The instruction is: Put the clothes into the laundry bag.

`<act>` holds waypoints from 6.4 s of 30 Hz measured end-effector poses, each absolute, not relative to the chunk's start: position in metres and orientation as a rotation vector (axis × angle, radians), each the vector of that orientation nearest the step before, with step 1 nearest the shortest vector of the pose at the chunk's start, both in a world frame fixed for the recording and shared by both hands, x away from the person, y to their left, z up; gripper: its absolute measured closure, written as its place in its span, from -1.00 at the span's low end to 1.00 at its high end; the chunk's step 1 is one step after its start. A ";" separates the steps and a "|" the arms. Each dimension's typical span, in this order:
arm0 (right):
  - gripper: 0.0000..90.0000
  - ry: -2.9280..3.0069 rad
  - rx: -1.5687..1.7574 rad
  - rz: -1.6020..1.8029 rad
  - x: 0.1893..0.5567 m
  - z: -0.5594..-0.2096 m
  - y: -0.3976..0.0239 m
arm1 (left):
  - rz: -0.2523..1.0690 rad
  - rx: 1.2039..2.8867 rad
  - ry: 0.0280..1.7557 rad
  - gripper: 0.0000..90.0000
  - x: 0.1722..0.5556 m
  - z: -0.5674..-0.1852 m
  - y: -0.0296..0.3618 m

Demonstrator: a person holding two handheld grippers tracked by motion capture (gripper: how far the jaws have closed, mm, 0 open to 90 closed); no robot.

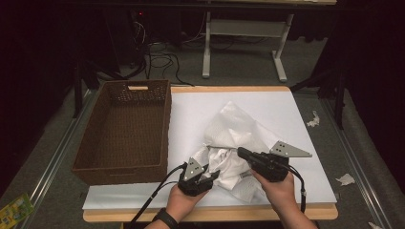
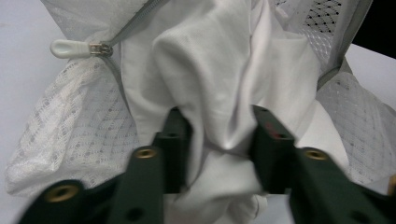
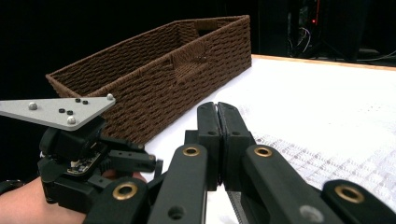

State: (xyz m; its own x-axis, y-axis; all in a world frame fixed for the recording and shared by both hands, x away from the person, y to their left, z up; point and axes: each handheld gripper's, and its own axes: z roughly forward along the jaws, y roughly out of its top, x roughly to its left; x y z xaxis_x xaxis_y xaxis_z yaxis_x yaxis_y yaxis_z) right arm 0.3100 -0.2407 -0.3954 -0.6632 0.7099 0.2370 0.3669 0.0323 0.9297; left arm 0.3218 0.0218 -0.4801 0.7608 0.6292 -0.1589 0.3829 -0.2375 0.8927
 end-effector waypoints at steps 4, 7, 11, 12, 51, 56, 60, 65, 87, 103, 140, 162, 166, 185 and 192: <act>1.00 2.025 1.096 1.673 0.310 -0.395 -0.239 | 0.319 1.843 0.751 0.95 0.319 -0.472 0.019; 1.00 2.023 1.082 1.680 0.310 -0.392 -0.237 | 0.349 1.786 0.728 0.95 0.318 -0.448 0.014; 1.00 2.016 1.070 1.697 0.311 -0.388 -0.234 | 0.362 1.741 0.731 0.95 0.323 -0.435 0.000; 1.00 2.016 1.070 1.697 0.311 -0.388 -0.234 | 0.362 1.741 0.731 0.95 0.323 -0.435 0.000; 1.00 2.002 1.082 1.702 0.309 -0.388 -0.240 | 0.307 1.833 0.736 -0.53 0.328 -0.468 0.005; 1.00 2.005 1.078 1.701 0.309 -0.389 -0.239 | 0.253 1.946 0.779 -0.46 0.333 -0.477 -0.014; 1.00 2.005 1.081 1.702 0.309 -0.389 -0.239 | 0.257 1.985 0.810 -0.05 0.339 -0.480 -0.023; 1.00 2.004 1.082 1.707 0.310 -0.390 -0.240 | 0.255 2.004 0.808 0.69 0.343 -0.480 -0.025; 1.00 1.981 1.094 1.745 0.311 -0.389 -0.240 | 0.396 1.735 0.845 0.80 0.373 -0.463 -0.058; 1.00 1.977 1.110 1.737 0.312 -0.391 -0.246 | 0.322 1.795 0.819 0.00 0.373 -0.462 -0.050; 0.94 2.269 1.218 1.461 0.316 -0.455 -0.215 | 0.406 1.838 0.750 -0.08 0.323 -0.456 0.040; -0.27 1.960 1.517 1.243 0.298 -0.443 -0.305 | 0.471 1.886 0.744 -0.14 0.349 -0.470 0.017; -0.34 2.010 1.533 1.153 0.309 -0.455 -0.298 | 0.512 1.910 0.712 0.09 0.357 -0.472 0.006; 0.94 2.045 1.481 1.076 0.398 -0.466 -0.278 | 0.458 1.904 0.705 0.95 0.318 -0.465 0.016; 0.72 2.057 1.437 1.063 0.420 -0.464 -0.275 | 0.473 1.879 0.716 0.63 0.323 -0.466 0.019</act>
State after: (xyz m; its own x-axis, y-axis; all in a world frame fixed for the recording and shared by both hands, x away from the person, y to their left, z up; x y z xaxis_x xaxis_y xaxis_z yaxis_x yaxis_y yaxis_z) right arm 0.4201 -0.2750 -0.4638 -0.3820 0.9199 0.0885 0.6044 0.1763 0.7769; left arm 0.3231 0.0193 -0.4663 0.7455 0.6666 0.0023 0.2632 -0.2975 0.9177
